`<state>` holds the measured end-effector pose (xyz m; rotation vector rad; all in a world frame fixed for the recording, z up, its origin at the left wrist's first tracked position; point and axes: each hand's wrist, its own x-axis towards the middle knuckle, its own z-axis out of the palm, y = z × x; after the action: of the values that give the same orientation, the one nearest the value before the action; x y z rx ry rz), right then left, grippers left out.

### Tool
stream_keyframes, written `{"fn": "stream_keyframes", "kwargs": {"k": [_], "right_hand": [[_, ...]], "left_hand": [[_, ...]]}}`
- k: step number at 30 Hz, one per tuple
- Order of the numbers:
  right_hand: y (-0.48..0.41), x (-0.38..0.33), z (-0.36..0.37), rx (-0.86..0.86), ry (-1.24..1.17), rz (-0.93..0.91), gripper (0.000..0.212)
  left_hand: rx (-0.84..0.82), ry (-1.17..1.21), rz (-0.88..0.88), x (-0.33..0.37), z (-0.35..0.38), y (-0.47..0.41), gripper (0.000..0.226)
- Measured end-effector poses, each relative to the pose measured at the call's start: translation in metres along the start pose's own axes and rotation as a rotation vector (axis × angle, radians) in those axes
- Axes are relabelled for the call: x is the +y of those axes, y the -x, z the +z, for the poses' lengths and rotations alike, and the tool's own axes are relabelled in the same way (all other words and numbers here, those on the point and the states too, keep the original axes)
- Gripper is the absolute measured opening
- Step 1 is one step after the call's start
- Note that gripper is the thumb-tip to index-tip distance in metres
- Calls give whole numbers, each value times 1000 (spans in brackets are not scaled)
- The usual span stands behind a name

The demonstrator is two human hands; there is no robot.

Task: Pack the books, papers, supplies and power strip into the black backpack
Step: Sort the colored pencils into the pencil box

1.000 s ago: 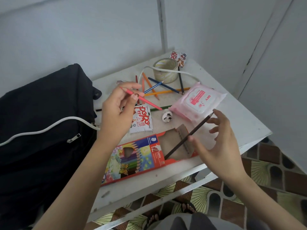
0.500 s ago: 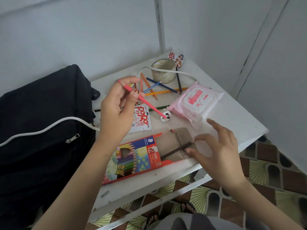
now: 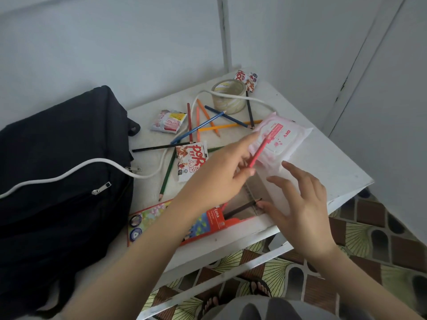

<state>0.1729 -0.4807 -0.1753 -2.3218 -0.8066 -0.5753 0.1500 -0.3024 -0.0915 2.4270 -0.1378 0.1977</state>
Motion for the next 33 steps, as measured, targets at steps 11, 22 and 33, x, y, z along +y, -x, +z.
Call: {"fn": "stream_keyframes", "kwargs": {"k": [11, 22, 33], "right_hand": [[-9, 8, 5, 9, 11, -23, 55], [-11, 12, 5, -206, 78, -219, 43], [-47, 1, 4, -305, -251, -298, 40]], "left_hand": [[-27, -78, -34, -28, 19, 41, 36], [95, -330, 79, -43, 25, 82, 44], [169, -319, 52, -46, 27, 65, 32]]}}
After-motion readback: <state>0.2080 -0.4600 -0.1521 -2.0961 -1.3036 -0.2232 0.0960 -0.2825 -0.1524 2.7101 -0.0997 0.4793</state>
